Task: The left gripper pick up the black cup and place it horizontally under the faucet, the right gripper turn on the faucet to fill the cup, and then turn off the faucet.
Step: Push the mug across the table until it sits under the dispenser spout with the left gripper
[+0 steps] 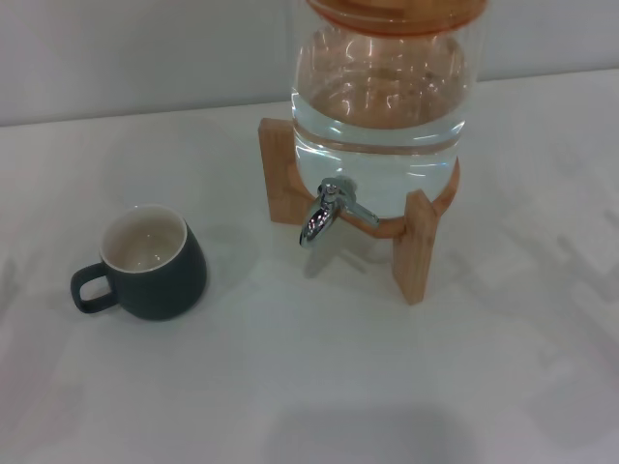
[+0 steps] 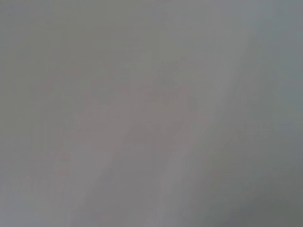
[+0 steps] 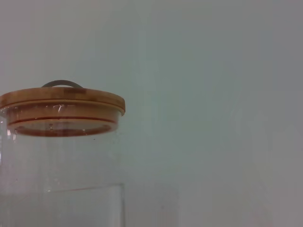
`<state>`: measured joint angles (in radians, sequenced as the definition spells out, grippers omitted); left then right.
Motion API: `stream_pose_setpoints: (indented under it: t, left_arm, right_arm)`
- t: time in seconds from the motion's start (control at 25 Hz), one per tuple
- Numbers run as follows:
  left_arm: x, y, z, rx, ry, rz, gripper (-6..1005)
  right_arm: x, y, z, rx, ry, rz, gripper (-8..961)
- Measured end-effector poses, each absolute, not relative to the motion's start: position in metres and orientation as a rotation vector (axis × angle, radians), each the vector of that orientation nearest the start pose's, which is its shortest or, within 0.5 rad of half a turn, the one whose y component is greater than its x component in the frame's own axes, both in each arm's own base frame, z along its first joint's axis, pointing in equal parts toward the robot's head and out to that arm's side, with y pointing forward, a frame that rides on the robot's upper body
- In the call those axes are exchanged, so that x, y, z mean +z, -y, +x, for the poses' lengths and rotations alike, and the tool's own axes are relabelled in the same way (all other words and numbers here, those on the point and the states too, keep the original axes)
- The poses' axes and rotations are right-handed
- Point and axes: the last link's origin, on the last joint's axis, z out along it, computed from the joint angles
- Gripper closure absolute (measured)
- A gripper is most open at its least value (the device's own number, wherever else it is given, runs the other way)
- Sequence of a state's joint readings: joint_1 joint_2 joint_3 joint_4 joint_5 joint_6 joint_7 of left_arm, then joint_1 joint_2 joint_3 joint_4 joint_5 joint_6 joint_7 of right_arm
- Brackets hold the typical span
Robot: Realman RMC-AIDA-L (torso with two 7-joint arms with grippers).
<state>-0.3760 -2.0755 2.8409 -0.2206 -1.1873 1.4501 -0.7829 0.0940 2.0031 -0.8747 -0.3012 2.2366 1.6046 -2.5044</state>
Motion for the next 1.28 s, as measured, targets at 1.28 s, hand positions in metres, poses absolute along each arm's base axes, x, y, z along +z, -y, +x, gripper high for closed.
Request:
stream_pose_setpoints:
  t: [1.28]
  left_arm:
    - [-0.032, -0.247, -0.363, -0.771, 0.715, -1.939, 109]
  right_arm:
    - [0.078, -0.232, 0.368, 0.930, -0.389, -1.741, 129]
